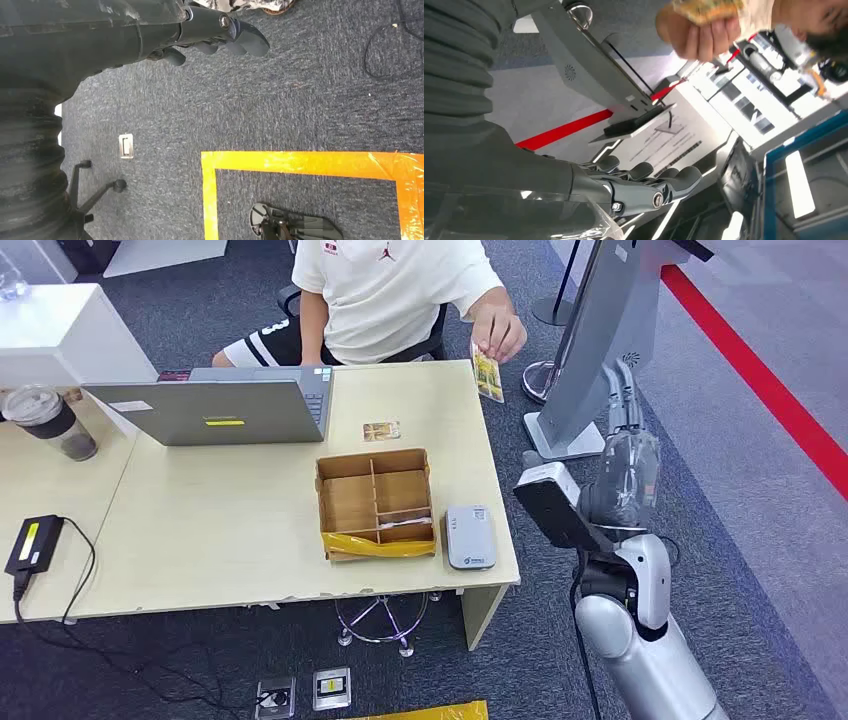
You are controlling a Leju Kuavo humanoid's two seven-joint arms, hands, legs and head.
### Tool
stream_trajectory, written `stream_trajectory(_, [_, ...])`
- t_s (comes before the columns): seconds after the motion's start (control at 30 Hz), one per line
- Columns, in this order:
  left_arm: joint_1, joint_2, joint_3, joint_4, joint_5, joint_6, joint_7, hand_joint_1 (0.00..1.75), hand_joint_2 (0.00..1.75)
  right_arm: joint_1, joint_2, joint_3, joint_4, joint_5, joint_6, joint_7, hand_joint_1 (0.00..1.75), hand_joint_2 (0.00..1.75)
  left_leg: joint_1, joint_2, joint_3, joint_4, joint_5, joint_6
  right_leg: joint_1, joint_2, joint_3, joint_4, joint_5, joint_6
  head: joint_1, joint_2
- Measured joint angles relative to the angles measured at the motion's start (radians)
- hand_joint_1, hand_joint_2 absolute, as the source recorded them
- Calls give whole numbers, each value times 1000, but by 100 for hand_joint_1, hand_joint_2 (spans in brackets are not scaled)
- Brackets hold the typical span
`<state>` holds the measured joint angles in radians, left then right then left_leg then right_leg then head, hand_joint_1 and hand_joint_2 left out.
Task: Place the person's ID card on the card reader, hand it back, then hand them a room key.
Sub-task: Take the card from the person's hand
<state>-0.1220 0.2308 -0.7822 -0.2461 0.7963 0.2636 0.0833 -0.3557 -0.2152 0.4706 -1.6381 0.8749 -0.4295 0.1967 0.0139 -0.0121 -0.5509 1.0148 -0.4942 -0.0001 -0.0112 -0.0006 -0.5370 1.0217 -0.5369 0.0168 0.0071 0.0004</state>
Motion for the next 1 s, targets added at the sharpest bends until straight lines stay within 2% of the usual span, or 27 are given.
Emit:
stream_trajectory(0.27, [0, 6, -18, 0, -7, 19, -20, 0, 175, -26, 2, 75, 18, 54, 108, 5, 0, 175, 0, 0, -1, 0, 0, 0, 0, 0, 0, 0, 0, 0, 0, 0])
stream_trajectory(0.4, [-1, 6, -24, 0, -12, 21, -19, 0, 175, -48, 21, 118, 51, 95, 145, 0, 0, 175, 0, 0, -1, 0, 0, 0, 0, 0, -1, 0, 0, 0, 0, 0])
stream_trajectory(0.63, [-1, 6, -27, 0, -16, 21, 0, 0, 175, -87, 70, 165, 137, 95, 143, -8, 0, 175, 0, 0, -1, 0, 0, 0, 0, 0, -1, 0, 0, 0, 0, 0])
stream_trajectory(0.93, [-1, 6, -48, 1, -29, 21, 4, 0, 175, -140, 102, 199, 243, 97, 108, 10, 0, 175, 0, 0, -2, 0, 0, 0, 0, 0, -1, 0, 0, 0, 0, 0])
stream_trajectory(0.97, [-1, 6, -48, 1, -30, 21, 4, 0, 175, -143, 105, 202, 248, 98, 106, 13, 8, 175, 0, 0, -2, 0, 0, 0, 0, 0, -1, 0, 0, 0, 0, 0])
stream_trajectory(1.0, [-1, 6, -49, 1, -32, 21, 5, 0, 175, -146, 107, 204, 253, 100, 105, 16, 24, 175, 0, 0, -2, 0, 0, 0, 0, 0, -1, 0, 0, 0, 0, 0])
